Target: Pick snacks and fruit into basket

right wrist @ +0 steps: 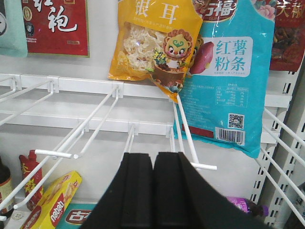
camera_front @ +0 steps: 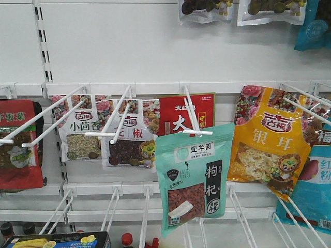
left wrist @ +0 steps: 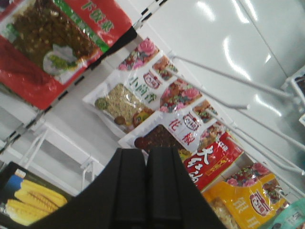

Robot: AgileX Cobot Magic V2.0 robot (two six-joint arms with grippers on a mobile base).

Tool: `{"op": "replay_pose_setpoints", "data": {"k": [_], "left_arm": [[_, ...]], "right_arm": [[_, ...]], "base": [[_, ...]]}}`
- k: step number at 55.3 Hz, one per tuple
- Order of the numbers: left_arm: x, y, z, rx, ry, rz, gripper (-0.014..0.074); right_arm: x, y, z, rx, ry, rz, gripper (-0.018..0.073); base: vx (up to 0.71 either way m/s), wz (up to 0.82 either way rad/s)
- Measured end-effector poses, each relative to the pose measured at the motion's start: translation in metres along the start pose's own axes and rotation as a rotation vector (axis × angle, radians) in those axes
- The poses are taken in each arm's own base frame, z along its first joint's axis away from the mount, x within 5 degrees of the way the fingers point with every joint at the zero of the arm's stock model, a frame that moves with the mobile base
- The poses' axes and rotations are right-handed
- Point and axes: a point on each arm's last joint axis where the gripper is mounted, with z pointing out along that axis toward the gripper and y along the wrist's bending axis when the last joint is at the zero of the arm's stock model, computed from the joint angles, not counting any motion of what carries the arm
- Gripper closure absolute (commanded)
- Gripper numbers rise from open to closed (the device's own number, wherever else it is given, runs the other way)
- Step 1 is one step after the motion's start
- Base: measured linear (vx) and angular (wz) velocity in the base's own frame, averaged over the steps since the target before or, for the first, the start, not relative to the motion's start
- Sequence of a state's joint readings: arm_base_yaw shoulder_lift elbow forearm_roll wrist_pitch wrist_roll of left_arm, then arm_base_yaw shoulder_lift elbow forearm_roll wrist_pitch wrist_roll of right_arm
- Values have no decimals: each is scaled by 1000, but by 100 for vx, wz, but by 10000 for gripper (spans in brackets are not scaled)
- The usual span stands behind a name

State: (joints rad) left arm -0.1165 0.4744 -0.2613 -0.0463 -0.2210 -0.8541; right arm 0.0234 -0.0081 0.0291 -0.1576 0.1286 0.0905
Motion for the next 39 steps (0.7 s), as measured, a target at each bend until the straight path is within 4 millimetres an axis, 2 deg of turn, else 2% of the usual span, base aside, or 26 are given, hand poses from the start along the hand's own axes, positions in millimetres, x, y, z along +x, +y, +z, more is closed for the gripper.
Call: {"op": "replay_pose_setpoints", "data": {"k": [20,29,39], "left_arm": [[37,10,22,-105,284,-112,602],[45,13,27,-167,316,-295,602],[61,34,23,-251,337,-402,601]], "right_arm": [[0,0,0,0,0,0,568],[0,0,0,0,0,0,568],[0,0,0,0,0,0,568]], "base": [[0,0],[0,0],[0,0]]}}
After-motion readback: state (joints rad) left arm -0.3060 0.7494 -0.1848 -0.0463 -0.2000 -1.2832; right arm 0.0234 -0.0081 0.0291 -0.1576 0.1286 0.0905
